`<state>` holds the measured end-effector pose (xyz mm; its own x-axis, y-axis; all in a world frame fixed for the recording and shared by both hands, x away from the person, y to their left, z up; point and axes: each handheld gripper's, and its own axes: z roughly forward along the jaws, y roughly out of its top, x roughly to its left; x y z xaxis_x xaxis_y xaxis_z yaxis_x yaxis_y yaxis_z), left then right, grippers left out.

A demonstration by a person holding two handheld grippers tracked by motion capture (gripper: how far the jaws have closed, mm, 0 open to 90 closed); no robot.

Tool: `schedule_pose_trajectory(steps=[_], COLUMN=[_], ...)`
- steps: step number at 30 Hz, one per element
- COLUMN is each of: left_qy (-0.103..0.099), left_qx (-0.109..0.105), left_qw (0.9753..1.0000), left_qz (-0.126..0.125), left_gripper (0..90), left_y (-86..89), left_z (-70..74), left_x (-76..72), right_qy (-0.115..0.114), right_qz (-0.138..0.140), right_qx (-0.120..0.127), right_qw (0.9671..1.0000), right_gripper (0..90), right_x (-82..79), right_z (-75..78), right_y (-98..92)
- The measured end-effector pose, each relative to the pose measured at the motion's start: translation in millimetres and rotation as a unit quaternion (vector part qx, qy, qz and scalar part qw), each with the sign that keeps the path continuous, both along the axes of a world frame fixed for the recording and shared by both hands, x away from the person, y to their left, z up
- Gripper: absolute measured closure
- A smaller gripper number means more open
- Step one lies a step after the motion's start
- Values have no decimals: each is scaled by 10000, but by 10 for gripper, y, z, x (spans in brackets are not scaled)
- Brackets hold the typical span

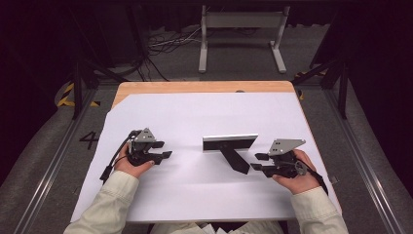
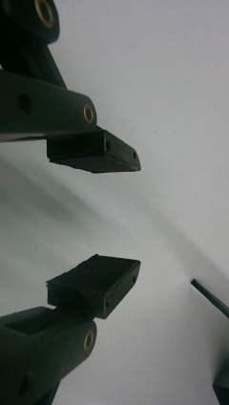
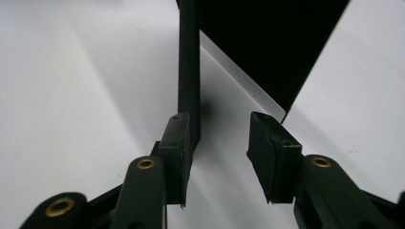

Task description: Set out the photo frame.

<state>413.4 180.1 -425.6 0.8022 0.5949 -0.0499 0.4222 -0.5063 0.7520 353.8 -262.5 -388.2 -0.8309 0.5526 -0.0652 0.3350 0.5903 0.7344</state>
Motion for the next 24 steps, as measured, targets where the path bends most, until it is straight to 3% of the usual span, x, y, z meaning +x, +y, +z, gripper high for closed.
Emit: schedule_pose_trajectory(steps=[8,12,16,21,24], left_qy=[-169,-114,-119,-161,-73], left_qx=[-32,-168,-138,-195,-430], left_qw=[9998,9995,9992,9992,9985], left_qz=[-124,-236,-349,-321,-337], left_gripper=[481,489,491,493,510], left_y=[-58,-109,-175,-264,-301], left_z=[18,40,54,57,82], left_x=[-7,-2,18,63,86], right_qy=[-119,-137,-141,-133,-140], right_qz=[23,33,23,-17,-22], right_qx=[190,232,254,254,262], right_qw=[9997,9996,9996,9996,9996], right_gripper=[597,596,593,590,590], right_x=[26,37,51,60,59], right_z=[41,49,50,40,45], right_y=[-154,-201,-241,-288,-300])
